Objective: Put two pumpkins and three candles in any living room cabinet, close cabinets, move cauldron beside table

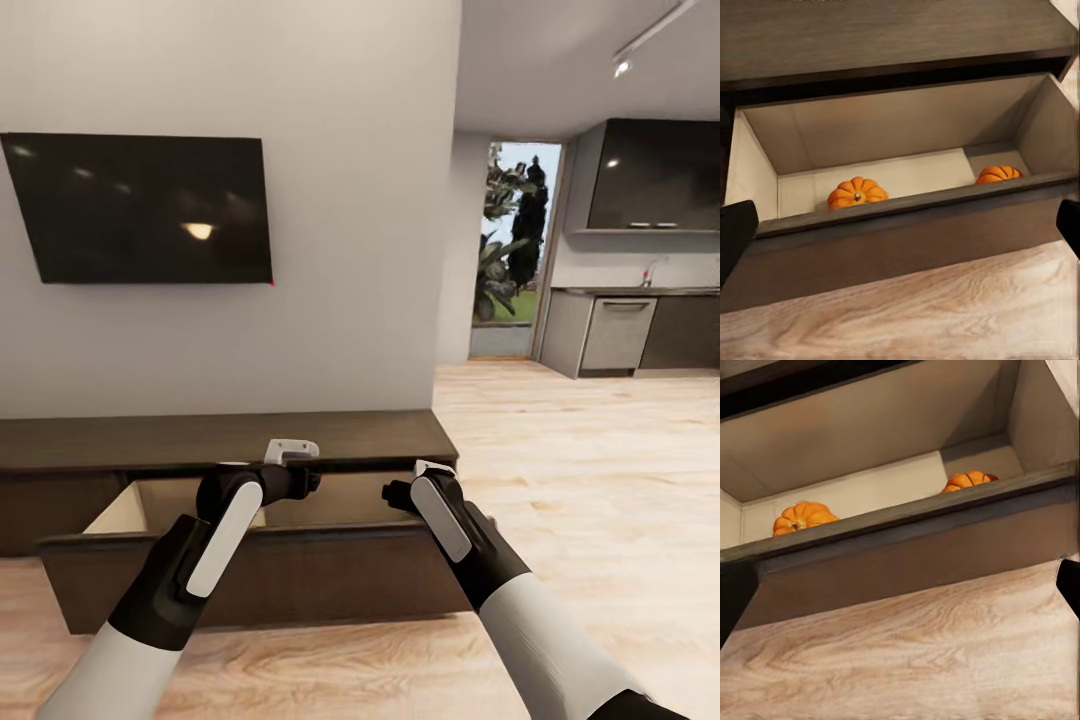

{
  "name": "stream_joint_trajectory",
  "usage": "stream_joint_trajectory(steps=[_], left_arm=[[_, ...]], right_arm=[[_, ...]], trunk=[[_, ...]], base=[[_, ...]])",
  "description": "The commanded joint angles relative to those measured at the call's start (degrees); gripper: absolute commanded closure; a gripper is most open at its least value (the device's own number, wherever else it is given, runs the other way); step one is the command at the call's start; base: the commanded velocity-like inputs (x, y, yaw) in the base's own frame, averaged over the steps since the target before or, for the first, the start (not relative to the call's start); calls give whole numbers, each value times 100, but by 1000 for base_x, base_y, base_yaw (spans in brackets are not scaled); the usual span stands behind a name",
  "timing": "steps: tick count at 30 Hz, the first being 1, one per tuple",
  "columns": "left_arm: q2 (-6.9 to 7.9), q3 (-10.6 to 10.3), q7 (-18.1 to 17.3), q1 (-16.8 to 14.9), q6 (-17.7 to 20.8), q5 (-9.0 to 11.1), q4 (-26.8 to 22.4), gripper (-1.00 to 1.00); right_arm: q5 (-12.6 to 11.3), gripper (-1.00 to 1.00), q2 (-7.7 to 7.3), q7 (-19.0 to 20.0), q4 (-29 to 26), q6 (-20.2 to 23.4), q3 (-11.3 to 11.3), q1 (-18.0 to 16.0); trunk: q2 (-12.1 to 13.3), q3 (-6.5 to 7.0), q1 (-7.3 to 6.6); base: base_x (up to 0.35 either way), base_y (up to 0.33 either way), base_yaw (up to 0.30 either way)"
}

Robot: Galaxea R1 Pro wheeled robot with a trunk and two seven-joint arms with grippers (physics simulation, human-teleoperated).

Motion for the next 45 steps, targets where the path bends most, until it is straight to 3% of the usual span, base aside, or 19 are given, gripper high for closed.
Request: stream_joint_trajectory(steps=[1,19,24,26,27,29,34,36,39,42,45], left_arm=[[5,-11,60,-6,11,56,-5,-100],[-15,-18,61,-6,11,47,-100,-100],[-11,-42,103,29,-41,18,-156,-100],[-8,-50,102,40,-283,9,-152,-100],[-5,-58,91,69,-577,2,-150,-100],[1,-94,82,199,-1046,-16,-107,-100],[27,-137,61,378,-1428,-25,32,-100],[45,-146,55,610,-1923,-37,157,-100],[57,-180,34,830,-2549,-93,431,-100],[59,-450,-76,960,-3375,-400,1031,-100],[64,-663,-157,997,-4079,-663,1481,-100]], right_arm=[[-57,-100,-2,-60,-6,5,12,-5],[-57,-100,-11,-18,-14,-33,12,20],[-27,-100,-29,374,-28,-172,16,65],[-6,-100,-32,510,-29,-294,26,122],[17,-100,-34,621,-30,-437,71,207],[41,-100,-47,749,-35,-778,316,353],[60,-100,-68,818,-27,-1481,787,648],[123,-100,-84,833,9,-2165,1021,952],[381,-100,-93,840,41,-2734,1156,1235],[816,-100,-95,843,57,-3124,1220,1512],[970,-100,-113,844,67,-3241,1233,1626]], trunk=[[-1,16,-7],[23,415,-53],[30,526,-66],[32,570,-71],[34,592,-74],[36,636,-79],[43,747,-92],[46,791,-97],[48,836,-102],[48,836,-102],[48,836,-102]], base=[[-336,0,0],[-337,0,0],[-340,0,0],[-340,0,0],[-324,0,0],[-242,0,0],[-98,0,0],[-29,0,0],[-13,0,0],[-5,0,0],[-1,0,0]])
